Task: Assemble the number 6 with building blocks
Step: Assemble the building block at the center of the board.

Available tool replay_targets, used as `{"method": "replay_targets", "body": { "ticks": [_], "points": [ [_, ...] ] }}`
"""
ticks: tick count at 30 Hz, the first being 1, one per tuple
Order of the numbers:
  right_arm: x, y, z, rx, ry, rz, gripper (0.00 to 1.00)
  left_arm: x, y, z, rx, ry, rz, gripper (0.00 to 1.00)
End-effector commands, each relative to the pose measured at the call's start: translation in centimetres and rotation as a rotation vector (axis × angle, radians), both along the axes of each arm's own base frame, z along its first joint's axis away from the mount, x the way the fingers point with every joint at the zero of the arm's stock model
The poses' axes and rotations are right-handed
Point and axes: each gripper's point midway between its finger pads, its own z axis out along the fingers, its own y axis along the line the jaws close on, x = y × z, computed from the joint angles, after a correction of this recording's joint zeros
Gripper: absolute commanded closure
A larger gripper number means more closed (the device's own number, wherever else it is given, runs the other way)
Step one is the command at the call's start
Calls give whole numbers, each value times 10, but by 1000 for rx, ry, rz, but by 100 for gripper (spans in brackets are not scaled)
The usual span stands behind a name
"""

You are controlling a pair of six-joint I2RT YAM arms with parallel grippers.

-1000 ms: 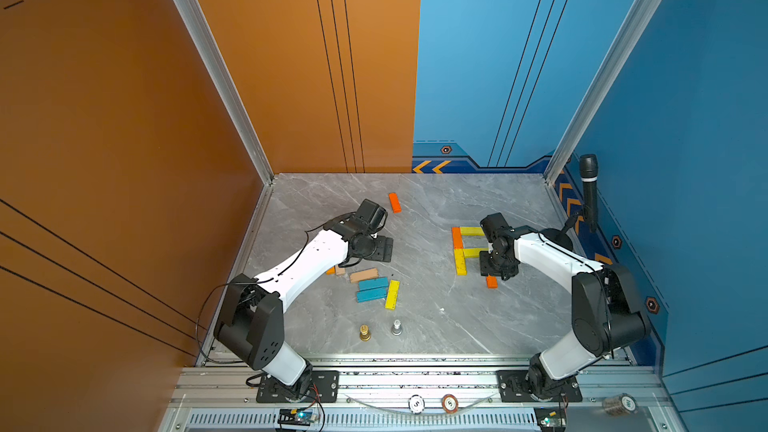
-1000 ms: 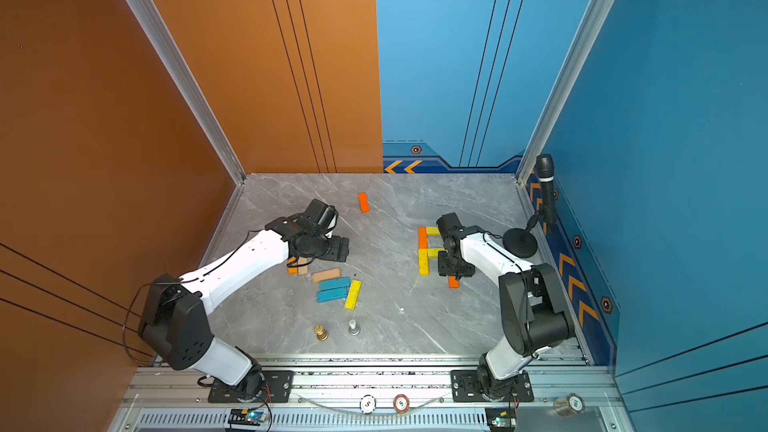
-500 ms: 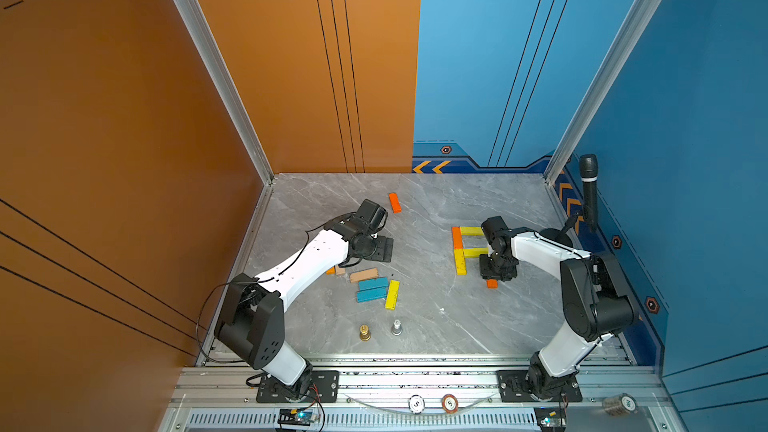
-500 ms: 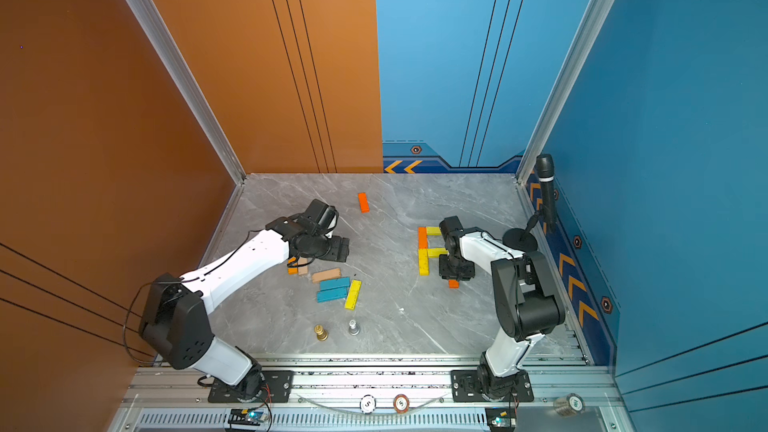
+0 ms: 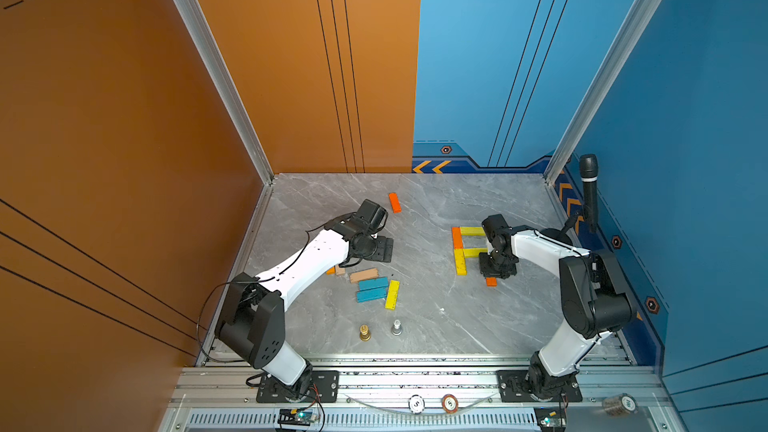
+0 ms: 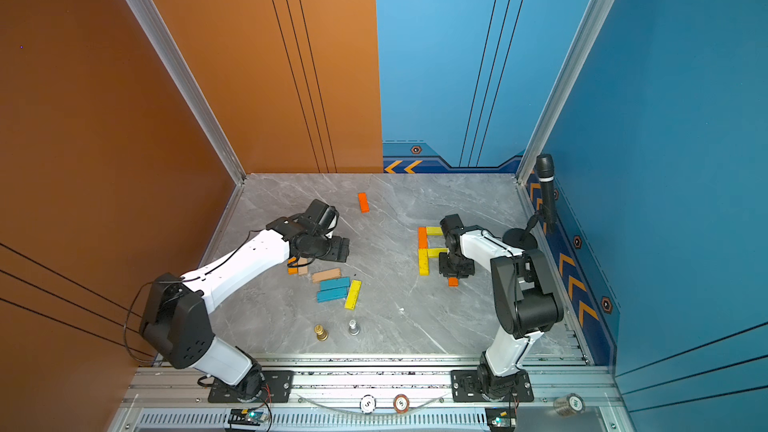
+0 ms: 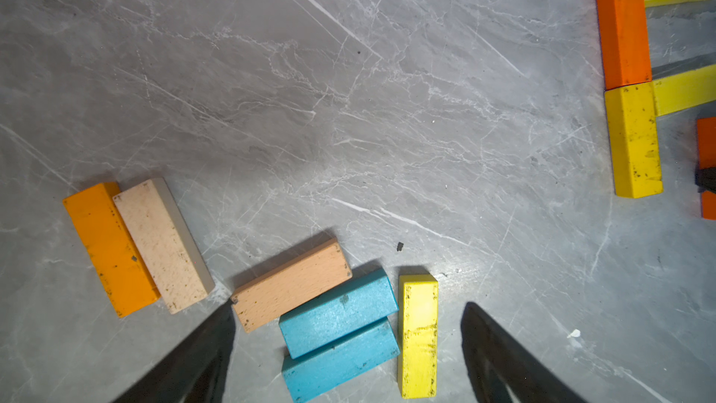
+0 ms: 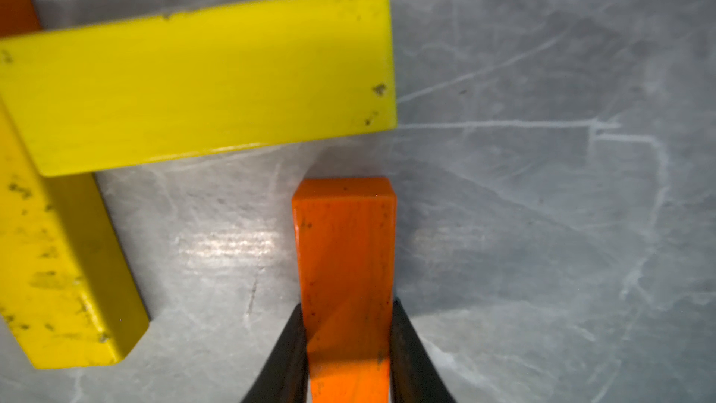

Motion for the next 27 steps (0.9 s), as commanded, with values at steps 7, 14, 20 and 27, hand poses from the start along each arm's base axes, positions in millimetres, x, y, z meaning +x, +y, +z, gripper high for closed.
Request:
{"method": "replay_targets", "body": {
  "ticks": [7,14,20,27],
  "points": [
    [9,-9,6,-33,5,23,69,1,-8,1,-1,0,-34,9],
    [11,-8,6,-22,8,29,69,0,-8,1,-2,3,-35,9],
    [9,-7,5,-15,13,35,69,1,-8,1,-3,2,-36,9],
    [8,-5,2,-13,23,47,69,1,-8,0,-3,5,-37,9]
  ]
}}
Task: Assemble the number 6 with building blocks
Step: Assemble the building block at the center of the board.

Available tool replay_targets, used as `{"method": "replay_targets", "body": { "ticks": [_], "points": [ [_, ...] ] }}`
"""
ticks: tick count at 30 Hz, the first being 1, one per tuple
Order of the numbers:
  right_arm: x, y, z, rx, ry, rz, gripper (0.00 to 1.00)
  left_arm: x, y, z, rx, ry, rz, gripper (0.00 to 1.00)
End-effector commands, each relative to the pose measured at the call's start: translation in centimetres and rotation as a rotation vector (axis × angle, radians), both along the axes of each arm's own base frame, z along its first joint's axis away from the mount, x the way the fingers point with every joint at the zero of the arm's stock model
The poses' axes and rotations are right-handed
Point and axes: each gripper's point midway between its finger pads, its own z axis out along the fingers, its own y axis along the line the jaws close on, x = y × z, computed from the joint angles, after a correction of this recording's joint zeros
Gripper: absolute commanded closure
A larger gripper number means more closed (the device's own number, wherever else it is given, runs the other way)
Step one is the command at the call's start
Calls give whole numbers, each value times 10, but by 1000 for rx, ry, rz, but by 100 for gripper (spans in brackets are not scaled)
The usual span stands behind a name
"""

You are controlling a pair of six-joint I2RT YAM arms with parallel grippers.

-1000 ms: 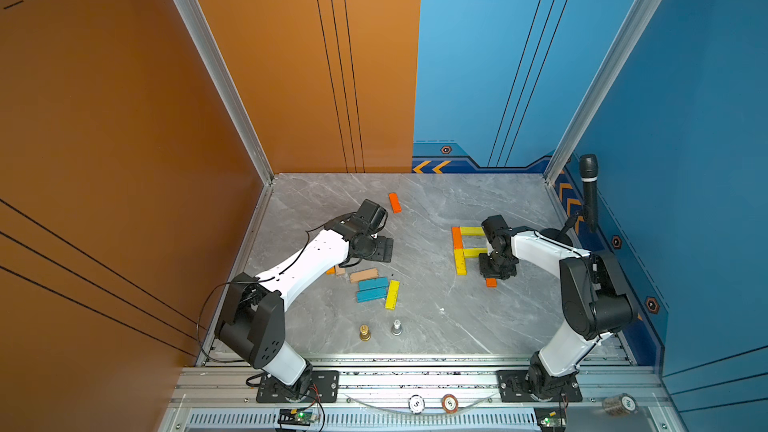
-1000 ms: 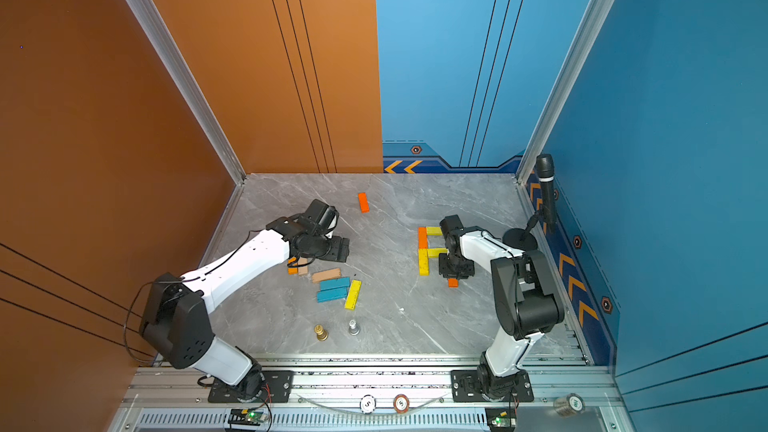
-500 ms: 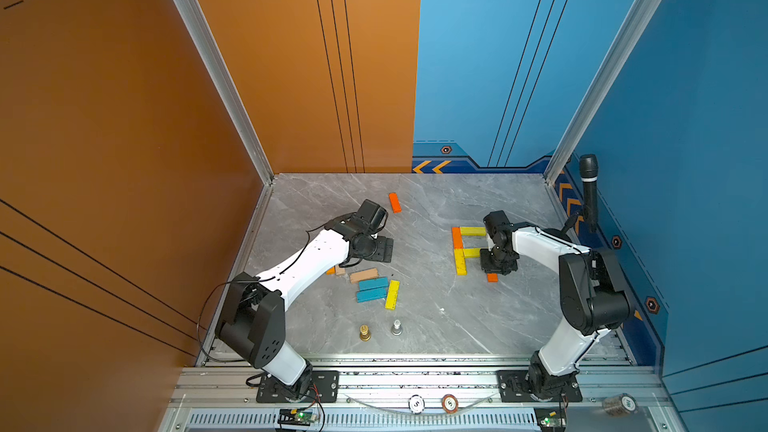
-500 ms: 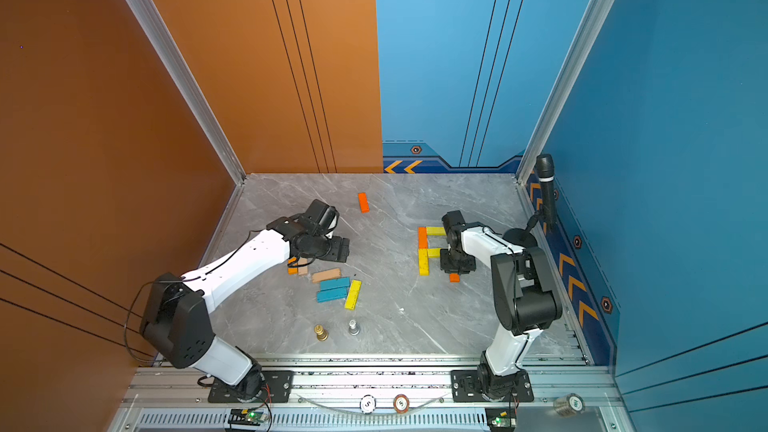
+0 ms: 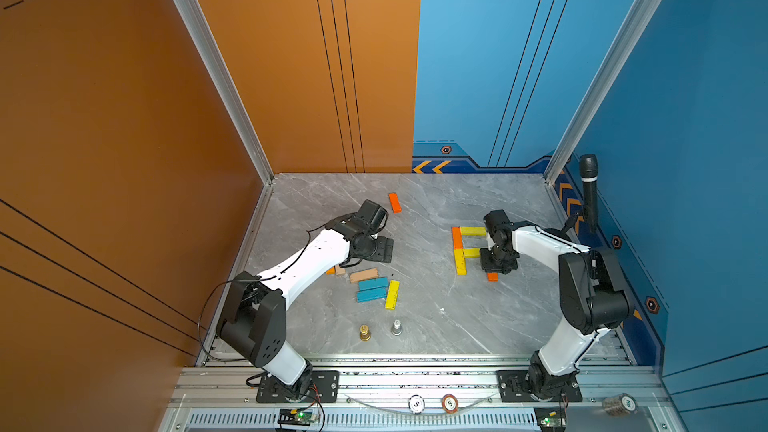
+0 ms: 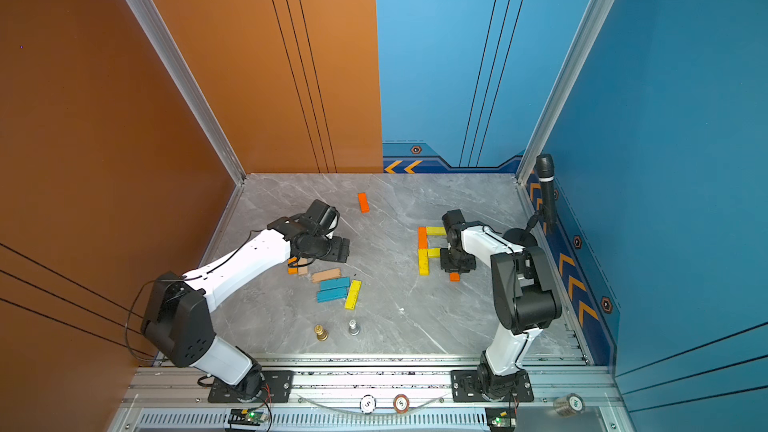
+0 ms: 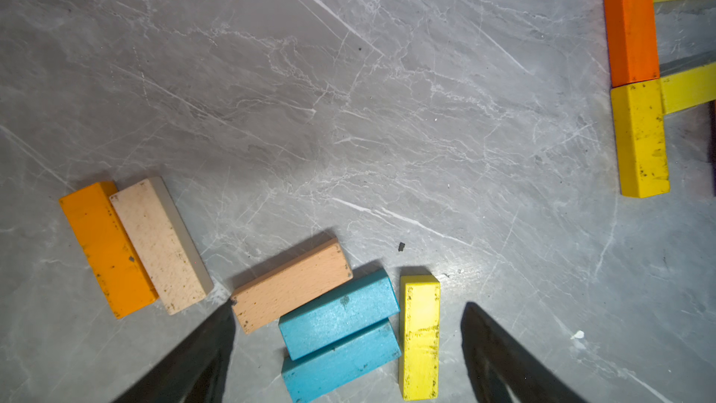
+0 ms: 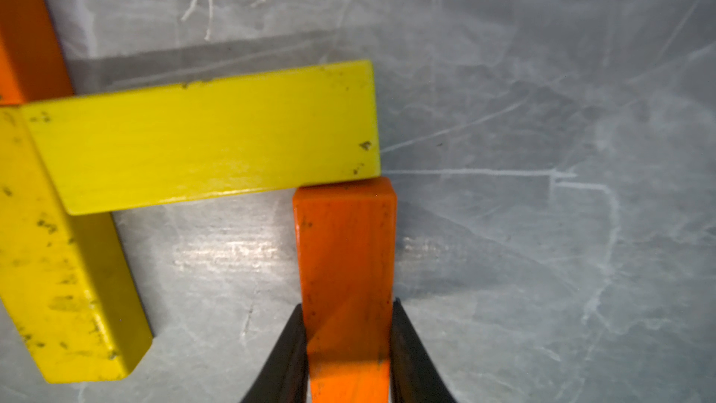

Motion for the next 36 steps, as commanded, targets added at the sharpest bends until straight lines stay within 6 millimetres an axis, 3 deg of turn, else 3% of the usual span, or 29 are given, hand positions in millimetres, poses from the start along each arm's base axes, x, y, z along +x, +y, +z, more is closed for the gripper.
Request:
{"method": "replay_targets", "body": {
  "ticks": [1,36],
  "points": [
    [-5,1,-3,-2,37,16,69,1,-8,3,-8,-2,-36,9],
    [-6,9,-10,15,62,40,64,0,-10,5,-12,-6,-39,9]
  ]
}}
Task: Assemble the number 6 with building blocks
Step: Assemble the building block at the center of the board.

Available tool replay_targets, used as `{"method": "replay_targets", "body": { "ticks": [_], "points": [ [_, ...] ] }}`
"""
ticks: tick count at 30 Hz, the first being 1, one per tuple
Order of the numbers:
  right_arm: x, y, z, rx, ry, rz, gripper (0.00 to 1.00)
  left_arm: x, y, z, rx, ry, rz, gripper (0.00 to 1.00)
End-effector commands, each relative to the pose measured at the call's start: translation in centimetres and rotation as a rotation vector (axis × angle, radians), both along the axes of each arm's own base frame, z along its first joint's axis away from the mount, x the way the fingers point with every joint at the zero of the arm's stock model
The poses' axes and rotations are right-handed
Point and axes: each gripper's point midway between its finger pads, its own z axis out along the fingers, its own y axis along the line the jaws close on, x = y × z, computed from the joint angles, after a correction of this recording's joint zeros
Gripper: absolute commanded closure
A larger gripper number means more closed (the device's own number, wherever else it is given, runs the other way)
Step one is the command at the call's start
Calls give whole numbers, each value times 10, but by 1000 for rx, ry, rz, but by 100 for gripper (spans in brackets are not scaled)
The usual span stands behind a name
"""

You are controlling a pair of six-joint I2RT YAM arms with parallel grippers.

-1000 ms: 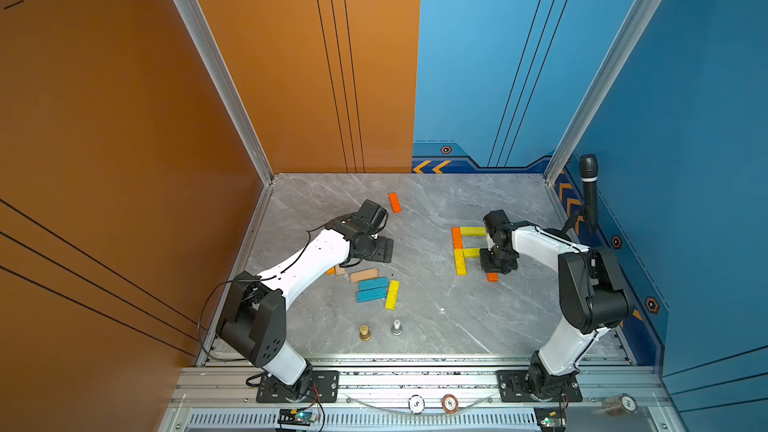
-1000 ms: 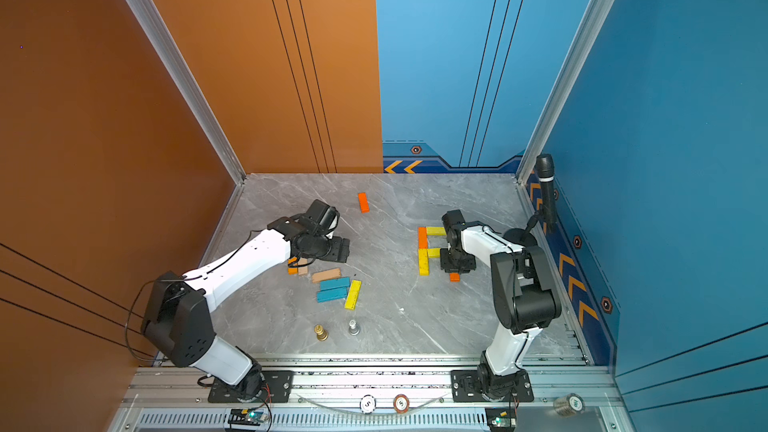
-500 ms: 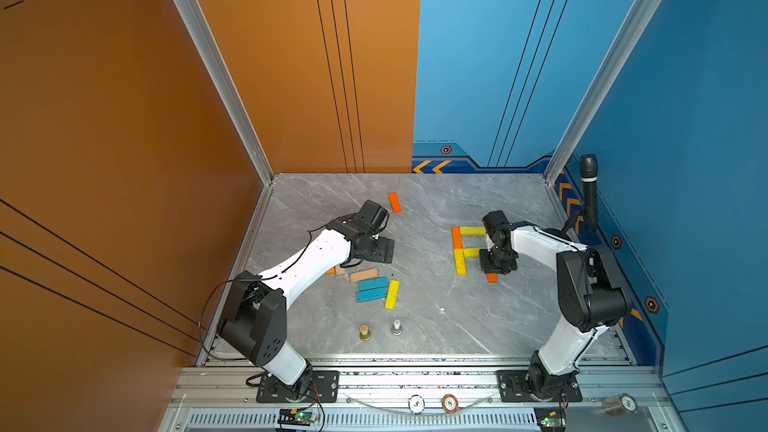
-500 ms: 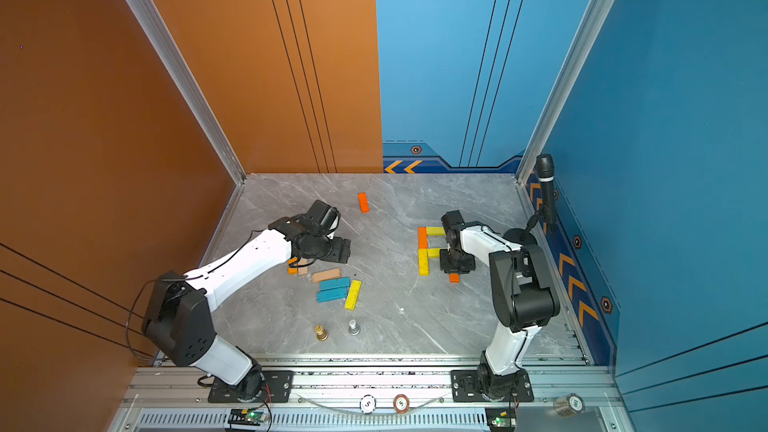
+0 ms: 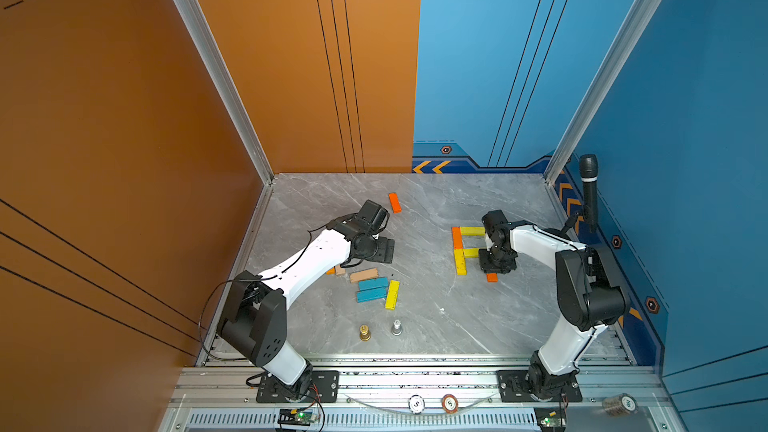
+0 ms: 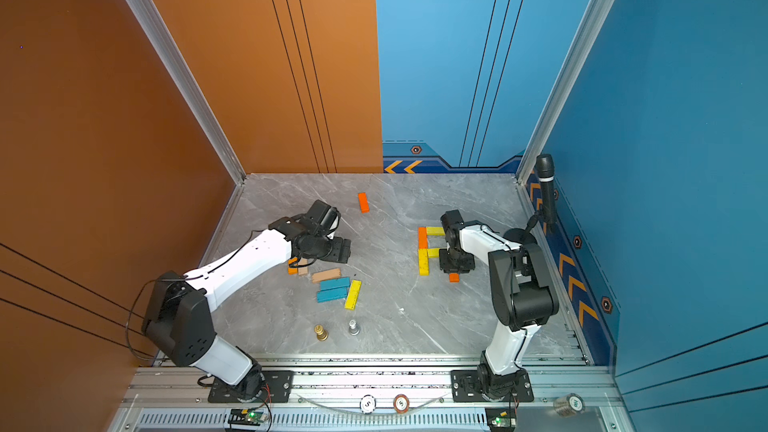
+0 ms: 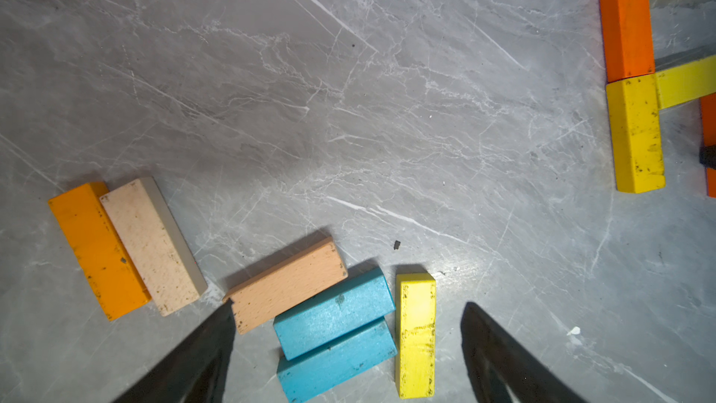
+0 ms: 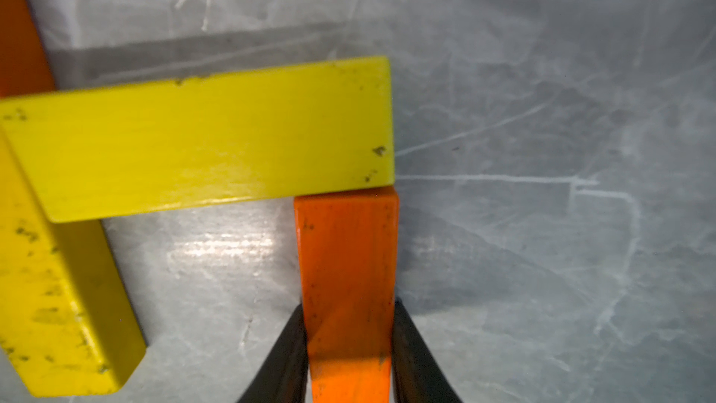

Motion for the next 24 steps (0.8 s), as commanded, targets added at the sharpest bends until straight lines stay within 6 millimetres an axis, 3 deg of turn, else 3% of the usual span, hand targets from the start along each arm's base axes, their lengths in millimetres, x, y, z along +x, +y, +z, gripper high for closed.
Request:
{"method": "replay_targets", "body": {
  "ticks": [1,24],
  "points": [
    [-6,7,-4,19,39,24,64,1,-6,7,-10,-13,-28,9],
    [-5,4,-6,2,45,19,63,1,-6,7,-8,-15,-30,9]
  ]
}}
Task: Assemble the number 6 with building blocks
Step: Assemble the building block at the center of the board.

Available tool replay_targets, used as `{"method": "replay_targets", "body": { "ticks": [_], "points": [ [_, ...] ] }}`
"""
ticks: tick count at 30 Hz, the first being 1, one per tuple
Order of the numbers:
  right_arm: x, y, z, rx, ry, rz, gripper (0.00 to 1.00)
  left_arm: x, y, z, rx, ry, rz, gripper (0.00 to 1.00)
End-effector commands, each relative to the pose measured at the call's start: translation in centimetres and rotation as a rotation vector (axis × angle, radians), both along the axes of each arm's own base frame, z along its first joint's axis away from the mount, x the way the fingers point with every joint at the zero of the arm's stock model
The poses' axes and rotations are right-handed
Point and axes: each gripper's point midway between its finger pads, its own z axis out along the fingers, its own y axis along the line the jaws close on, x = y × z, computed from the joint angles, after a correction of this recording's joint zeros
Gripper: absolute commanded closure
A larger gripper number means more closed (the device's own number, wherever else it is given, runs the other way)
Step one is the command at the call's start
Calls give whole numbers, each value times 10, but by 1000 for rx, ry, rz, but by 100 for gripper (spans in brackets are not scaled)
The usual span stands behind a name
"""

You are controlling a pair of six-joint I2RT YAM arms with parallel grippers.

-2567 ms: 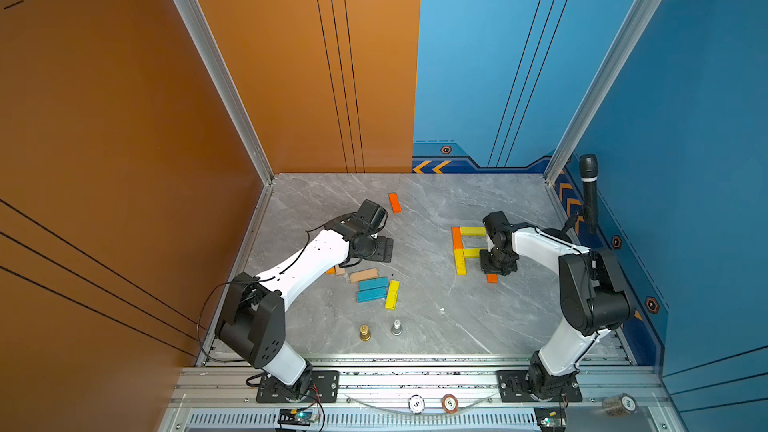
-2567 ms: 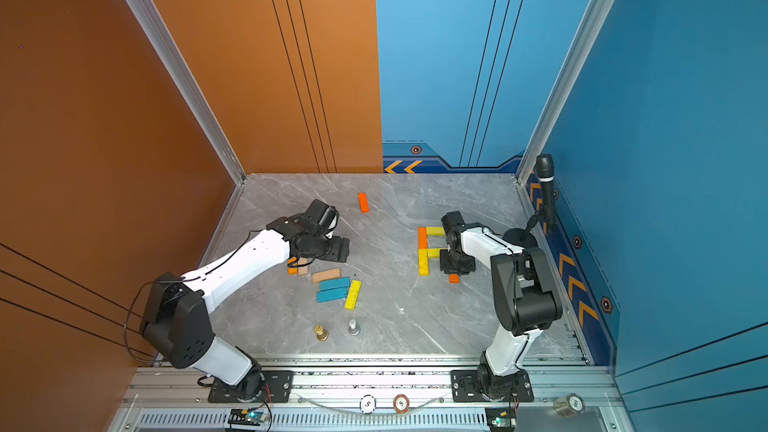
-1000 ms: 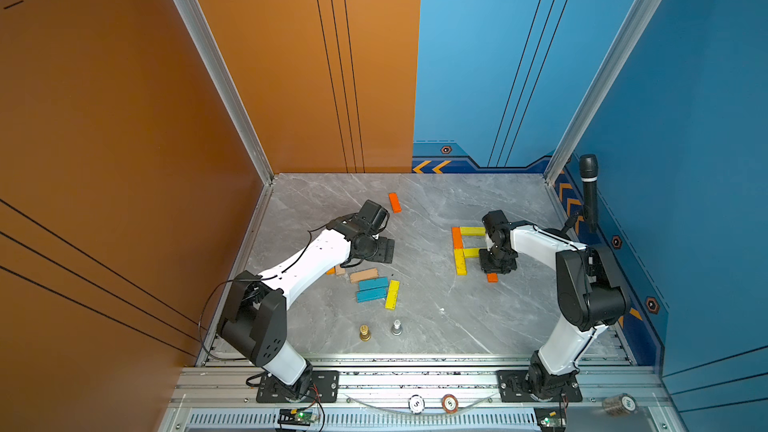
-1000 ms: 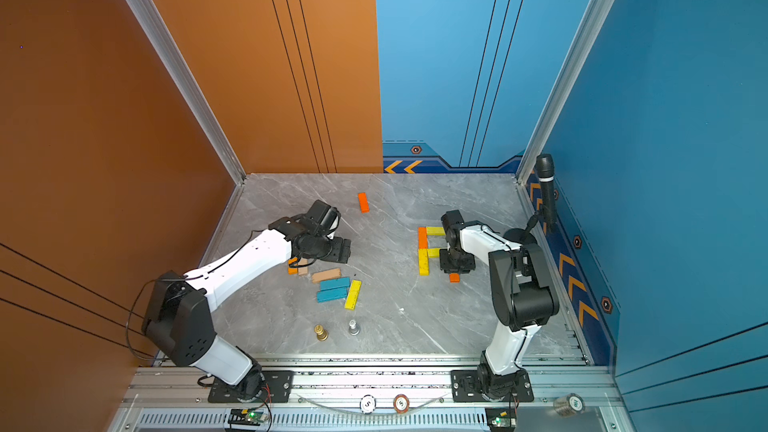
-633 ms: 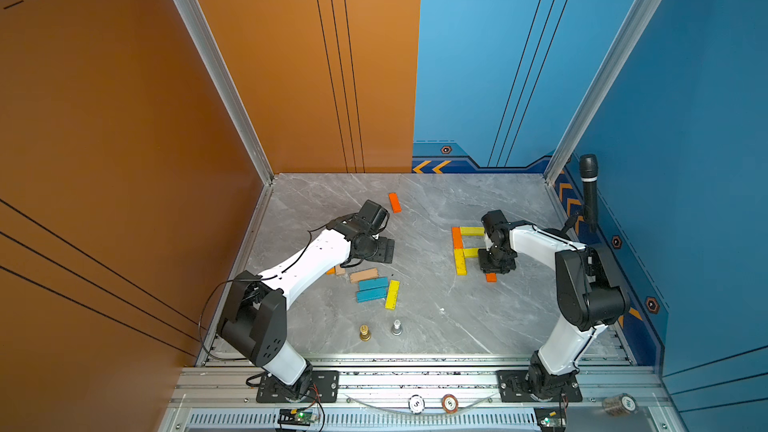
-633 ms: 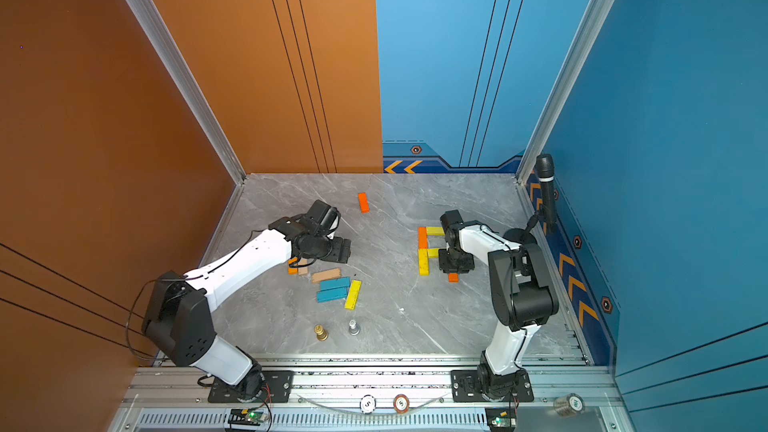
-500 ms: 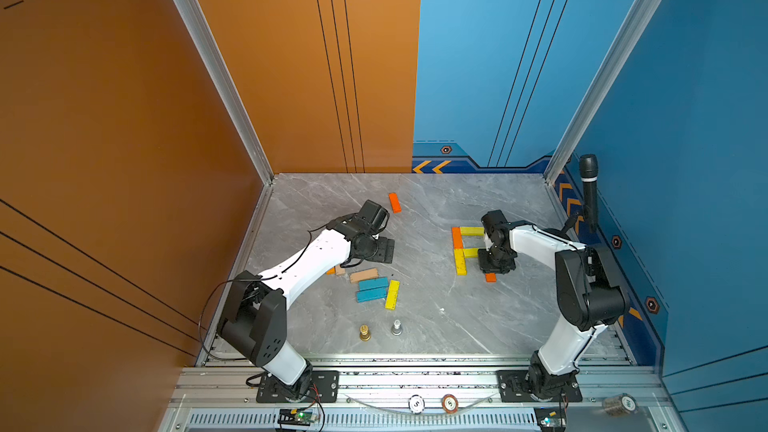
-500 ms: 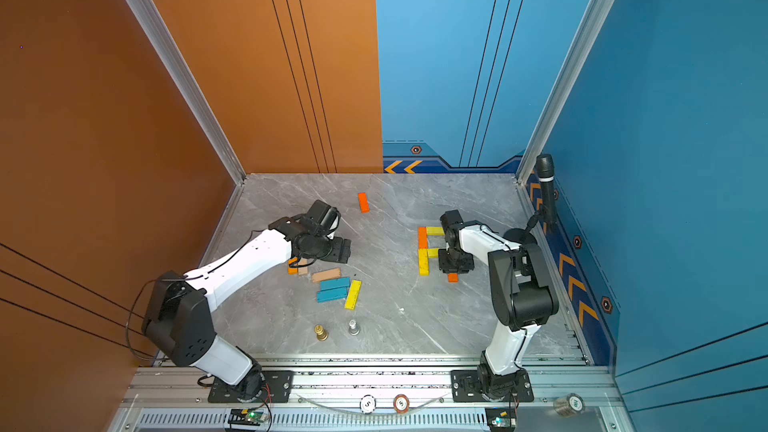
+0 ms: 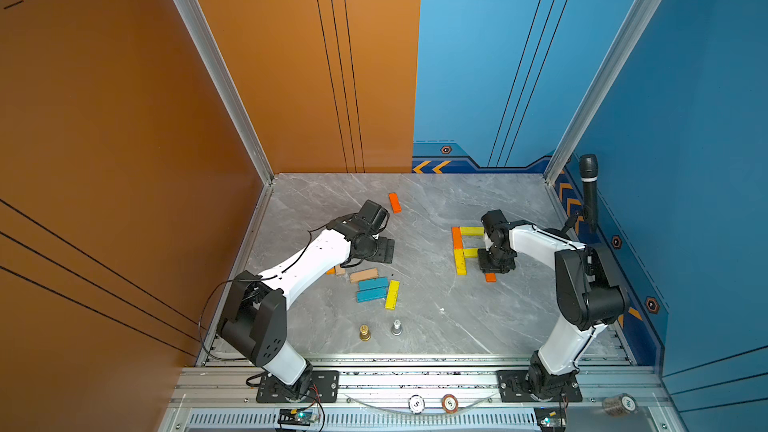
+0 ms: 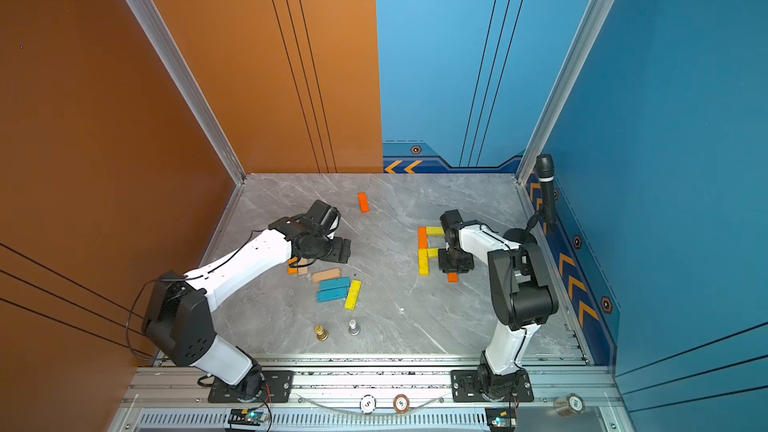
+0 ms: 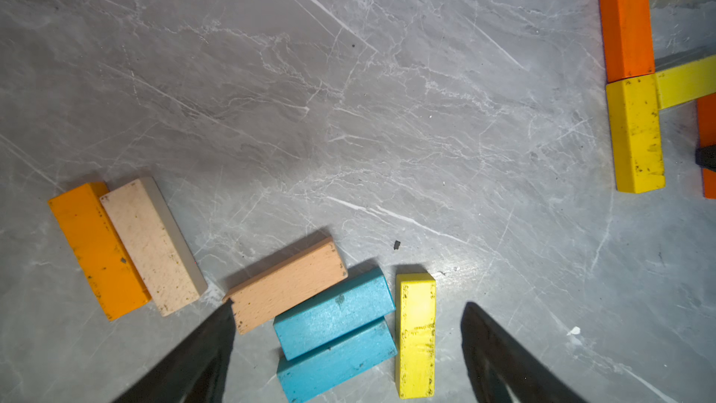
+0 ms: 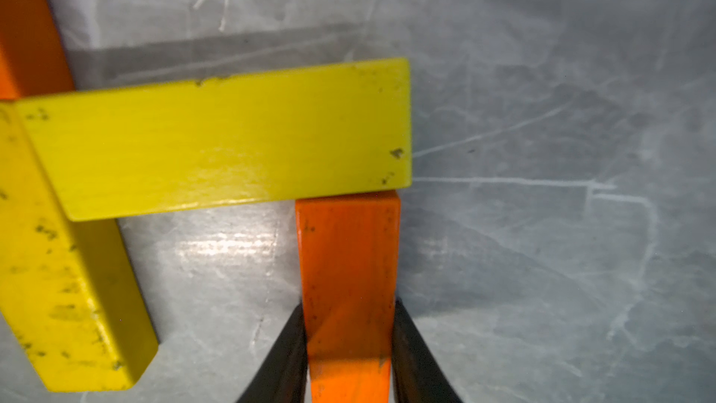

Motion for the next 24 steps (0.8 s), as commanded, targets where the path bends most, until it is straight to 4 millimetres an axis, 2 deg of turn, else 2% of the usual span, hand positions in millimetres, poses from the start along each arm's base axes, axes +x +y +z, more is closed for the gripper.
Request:
{"method": "replay_targets", "body": {
  "ticks": [1,6,11,15,18,24],
  "points": [
    [-4,1,-4,-12,37,15,61,1,-6,7,-7,-14,-32,9],
    [4,6,17,5,-24,7,49,1,-5,7,-2,-16,-29,9],
    [18,12,62,27,-155,-25,41,1,-3,5,12,-17,-26,9],
    [18,11,97,42,-279,-87,39,-1,-2,-3,41,-9,-27,9],
    [6,18,115,77,-370,-118,37,-8,-5,-14,79,9,-41,9],
    [-33,41,119,151,-468,-168,36,-28,-17,-28,157,60,-94,10]
  ]
}}
